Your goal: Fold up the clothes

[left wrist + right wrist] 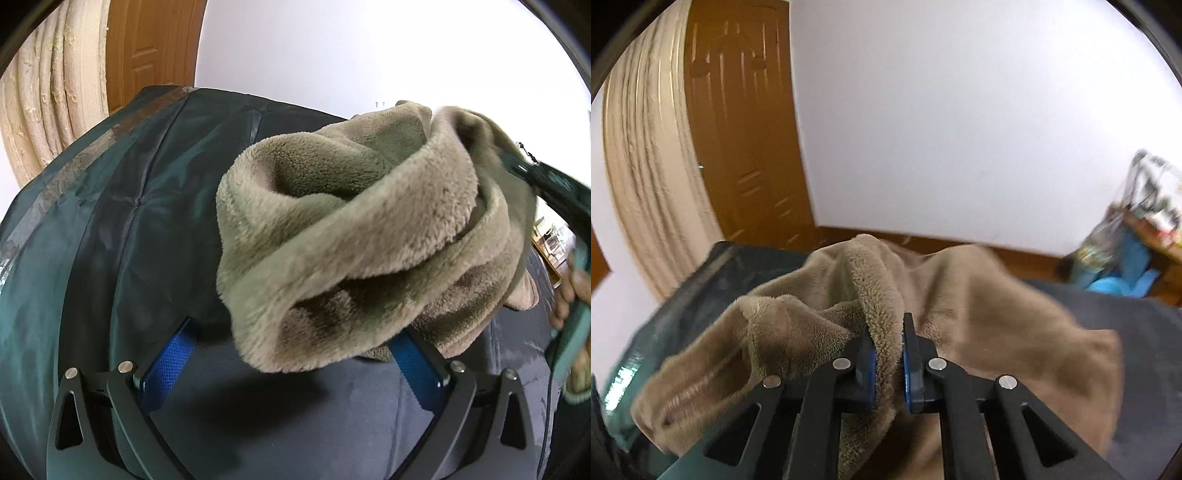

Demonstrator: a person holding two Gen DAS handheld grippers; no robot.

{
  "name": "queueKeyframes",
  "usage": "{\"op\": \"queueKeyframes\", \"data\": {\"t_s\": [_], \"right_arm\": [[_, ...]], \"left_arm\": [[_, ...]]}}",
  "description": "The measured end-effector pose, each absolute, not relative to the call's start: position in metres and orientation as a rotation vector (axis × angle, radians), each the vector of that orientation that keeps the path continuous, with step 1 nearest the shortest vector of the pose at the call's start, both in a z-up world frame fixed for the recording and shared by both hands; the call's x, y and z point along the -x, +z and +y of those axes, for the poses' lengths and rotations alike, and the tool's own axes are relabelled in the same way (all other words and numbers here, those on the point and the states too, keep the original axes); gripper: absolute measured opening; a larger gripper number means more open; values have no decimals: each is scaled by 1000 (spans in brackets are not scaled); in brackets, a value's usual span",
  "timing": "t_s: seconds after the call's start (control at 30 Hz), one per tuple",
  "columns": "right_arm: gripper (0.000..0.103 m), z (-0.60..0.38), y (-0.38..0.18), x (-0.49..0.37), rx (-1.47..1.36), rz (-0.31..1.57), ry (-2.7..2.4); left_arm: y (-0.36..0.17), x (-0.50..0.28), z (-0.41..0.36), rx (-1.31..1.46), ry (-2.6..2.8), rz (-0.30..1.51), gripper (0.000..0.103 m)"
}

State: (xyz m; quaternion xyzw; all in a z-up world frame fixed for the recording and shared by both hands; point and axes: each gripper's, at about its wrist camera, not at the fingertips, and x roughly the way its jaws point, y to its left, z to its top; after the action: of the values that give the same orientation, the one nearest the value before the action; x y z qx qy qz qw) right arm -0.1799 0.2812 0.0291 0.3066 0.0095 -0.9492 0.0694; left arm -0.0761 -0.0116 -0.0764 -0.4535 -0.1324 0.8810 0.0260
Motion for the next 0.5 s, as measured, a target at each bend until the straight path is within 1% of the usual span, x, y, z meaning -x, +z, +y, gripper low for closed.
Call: {"op": "queueKeyframes", "data": {"t_s": [0.17, 0.27, 0.5], "right_arm": [[11, 311, 30, 136, -936, 64, -2991], [11, 342, 20, 110, -1007, -72, -3021], [11, 367, 22, 87, -1005, -212, -3004]], "left_arm": [[-73, 74, -11, 1395, 2730, -415, 103], [-72, 73, -10, 1386, 2736, -406, 103], [-76, 67, -4, 1395, 2746, -366, 103]]}}
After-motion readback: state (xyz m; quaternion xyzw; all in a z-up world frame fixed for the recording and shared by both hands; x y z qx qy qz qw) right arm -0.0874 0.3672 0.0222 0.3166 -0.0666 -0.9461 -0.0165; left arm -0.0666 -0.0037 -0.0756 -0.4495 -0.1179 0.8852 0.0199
